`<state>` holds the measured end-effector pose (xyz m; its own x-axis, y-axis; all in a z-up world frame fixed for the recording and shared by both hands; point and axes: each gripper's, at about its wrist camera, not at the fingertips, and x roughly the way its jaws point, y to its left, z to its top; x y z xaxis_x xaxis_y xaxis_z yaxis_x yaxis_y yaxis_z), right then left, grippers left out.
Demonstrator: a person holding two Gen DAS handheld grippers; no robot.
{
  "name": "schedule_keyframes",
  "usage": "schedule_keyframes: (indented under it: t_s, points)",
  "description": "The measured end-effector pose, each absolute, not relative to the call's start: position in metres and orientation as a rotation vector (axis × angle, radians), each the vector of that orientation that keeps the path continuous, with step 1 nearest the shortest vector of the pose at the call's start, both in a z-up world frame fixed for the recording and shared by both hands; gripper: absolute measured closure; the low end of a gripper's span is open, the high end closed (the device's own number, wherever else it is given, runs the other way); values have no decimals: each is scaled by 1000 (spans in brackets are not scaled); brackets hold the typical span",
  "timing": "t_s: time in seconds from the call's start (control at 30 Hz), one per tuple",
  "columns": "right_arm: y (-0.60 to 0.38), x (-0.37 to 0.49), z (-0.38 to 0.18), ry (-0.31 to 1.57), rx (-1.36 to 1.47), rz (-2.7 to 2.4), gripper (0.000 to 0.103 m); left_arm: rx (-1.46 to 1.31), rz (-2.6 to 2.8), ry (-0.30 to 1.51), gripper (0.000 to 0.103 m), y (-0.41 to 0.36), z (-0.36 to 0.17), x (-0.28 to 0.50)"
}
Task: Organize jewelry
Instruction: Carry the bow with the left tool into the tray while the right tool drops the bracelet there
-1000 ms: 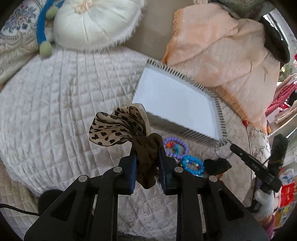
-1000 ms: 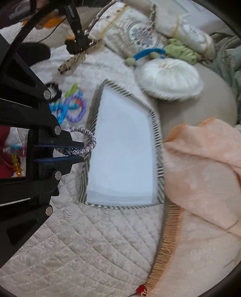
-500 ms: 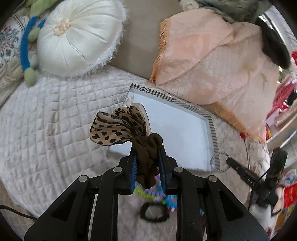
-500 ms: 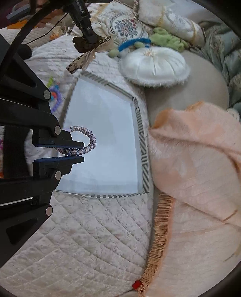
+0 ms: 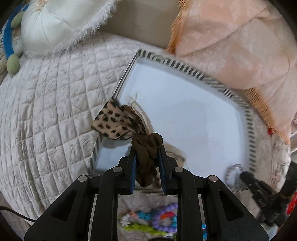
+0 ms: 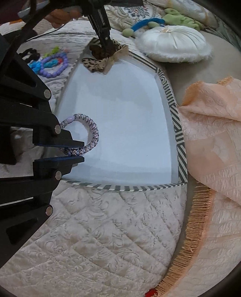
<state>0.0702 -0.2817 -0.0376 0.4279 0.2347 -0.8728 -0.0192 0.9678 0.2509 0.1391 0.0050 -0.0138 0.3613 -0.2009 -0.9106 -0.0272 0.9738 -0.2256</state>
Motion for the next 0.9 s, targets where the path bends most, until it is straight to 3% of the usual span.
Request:
schedule_keyframes:
  t_s: [0.1,0.13,0.23,0.37,0.9]
  points:
    - [-279,64,-39,1146,202,176,96,-207,-105,1198,80,8,-16,131]
    - [-279,62,-39,1143,201,180,94,-206,-103,1204,75,8,-16,128]
    - [-283,61,-39,1117,264,227,77,-182,-100,1210,67,9,-18,122]
    - [-283,58,-32,1084,263,214,72,-166,-74,1181,51,9,-7,114]
    - [-263,-11,24,931,222,197,71,-39,-19,964,51,6,51,47]
